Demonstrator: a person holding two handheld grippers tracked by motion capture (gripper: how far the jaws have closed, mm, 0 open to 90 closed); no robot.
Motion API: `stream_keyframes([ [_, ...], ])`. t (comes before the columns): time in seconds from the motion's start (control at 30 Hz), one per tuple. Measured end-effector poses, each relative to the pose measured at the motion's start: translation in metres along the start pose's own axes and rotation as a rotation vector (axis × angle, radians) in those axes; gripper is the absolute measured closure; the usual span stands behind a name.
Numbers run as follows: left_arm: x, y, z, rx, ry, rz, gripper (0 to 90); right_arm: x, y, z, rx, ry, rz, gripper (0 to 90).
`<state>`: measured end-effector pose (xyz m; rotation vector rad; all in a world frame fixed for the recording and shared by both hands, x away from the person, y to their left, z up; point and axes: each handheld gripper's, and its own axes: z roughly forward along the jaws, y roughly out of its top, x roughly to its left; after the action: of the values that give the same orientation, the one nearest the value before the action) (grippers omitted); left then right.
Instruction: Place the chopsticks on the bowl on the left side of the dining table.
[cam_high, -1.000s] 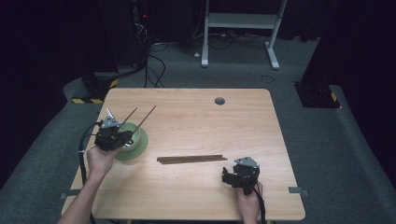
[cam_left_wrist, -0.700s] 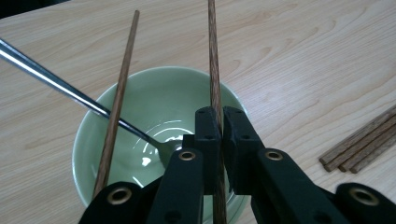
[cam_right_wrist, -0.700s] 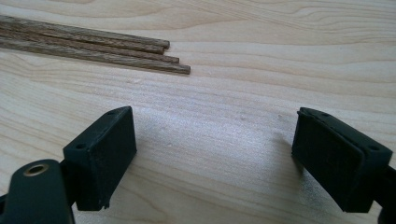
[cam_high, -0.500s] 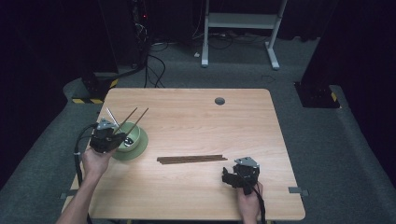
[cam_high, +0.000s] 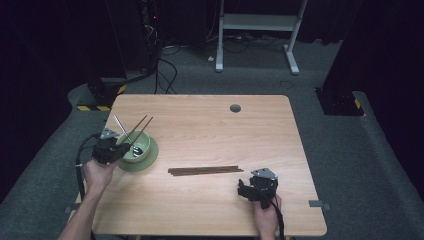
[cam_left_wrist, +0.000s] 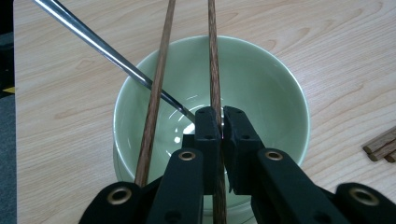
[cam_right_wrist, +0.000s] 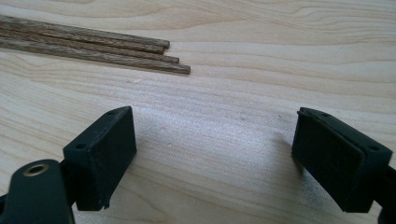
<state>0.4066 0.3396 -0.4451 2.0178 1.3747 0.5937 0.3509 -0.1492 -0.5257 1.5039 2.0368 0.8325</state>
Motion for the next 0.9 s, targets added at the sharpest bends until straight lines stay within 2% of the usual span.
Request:
stream_keyframes([
  [0.43, 0.006, 0.001, 0.003, 0.017, 0.019, -0.002, 84.6, 0.0, 0.0, 0.0, 0.0, 0.0, 0.0, 13.3],
  [0.53, 0.007, 0.002, 0.003, 0.028, 0.035, 0.016, 84.6, 0.0, 0.0, 0.0, 0.0, 0.0, 0.001, 13.3],
  [0.9, 0.011, 0.003, 0.004, 0.031, 0.048, 0.01, 84.4, 0.0, 0.0, 0.0, 0.0, 0.0, 0.0, 13.3],
])
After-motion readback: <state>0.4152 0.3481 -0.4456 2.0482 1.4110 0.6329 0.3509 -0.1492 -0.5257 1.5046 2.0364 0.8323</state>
